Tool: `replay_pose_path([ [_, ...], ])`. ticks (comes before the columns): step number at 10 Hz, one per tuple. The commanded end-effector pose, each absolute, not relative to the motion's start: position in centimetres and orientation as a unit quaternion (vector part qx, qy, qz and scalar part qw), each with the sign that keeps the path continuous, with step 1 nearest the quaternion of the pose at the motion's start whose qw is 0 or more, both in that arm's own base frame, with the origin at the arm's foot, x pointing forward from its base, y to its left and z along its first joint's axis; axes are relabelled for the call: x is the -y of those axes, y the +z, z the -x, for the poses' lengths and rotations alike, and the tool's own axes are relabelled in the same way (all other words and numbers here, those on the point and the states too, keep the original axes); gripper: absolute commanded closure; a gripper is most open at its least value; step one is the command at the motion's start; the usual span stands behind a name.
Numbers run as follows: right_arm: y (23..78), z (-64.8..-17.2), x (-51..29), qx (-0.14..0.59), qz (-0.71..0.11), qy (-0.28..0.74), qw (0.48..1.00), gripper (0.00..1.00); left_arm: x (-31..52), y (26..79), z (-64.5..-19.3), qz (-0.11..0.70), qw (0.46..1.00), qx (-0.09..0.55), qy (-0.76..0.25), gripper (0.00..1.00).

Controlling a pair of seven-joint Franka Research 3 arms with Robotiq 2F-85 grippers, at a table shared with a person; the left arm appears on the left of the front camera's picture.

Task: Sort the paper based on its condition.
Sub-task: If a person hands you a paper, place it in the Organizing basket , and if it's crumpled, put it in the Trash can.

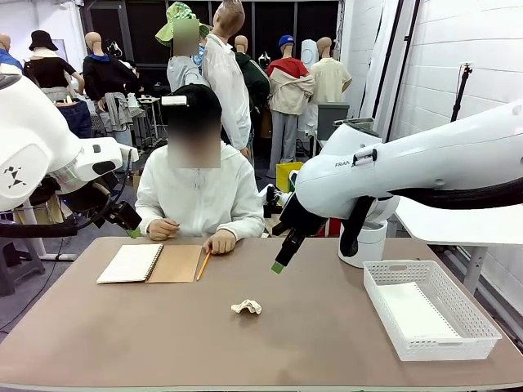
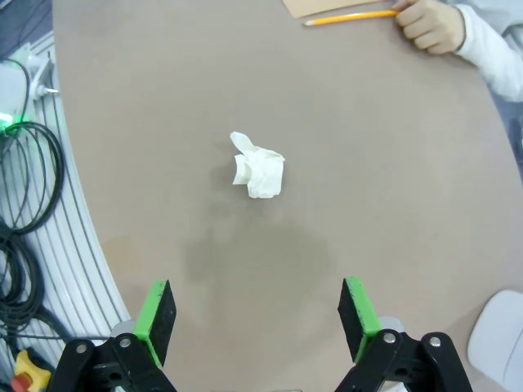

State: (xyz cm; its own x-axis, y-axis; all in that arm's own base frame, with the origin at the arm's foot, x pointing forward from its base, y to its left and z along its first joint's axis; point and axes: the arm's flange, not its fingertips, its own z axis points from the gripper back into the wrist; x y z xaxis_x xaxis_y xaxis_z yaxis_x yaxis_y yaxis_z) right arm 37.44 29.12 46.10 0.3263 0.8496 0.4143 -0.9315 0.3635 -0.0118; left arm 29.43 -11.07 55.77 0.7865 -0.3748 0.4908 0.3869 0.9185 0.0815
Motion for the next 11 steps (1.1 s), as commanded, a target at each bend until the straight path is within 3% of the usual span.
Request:
replay_pose_path([
  [1, 44.3, -38.8, -30.9, 0.177, -0.104, 0.582, 0.787, 0.0, 11.0, 55.8, -29.4, 0.013, 0.945, 0.257, -0.202, 0.0],
  [11, 34.5, -42.9, -38.8, 0.104, -0.044, 0.696, 0.709, 0.0, 11.0, 55.8, -29.4, 0.013, 0.945, 0.257, -0.202, 0.0],
])
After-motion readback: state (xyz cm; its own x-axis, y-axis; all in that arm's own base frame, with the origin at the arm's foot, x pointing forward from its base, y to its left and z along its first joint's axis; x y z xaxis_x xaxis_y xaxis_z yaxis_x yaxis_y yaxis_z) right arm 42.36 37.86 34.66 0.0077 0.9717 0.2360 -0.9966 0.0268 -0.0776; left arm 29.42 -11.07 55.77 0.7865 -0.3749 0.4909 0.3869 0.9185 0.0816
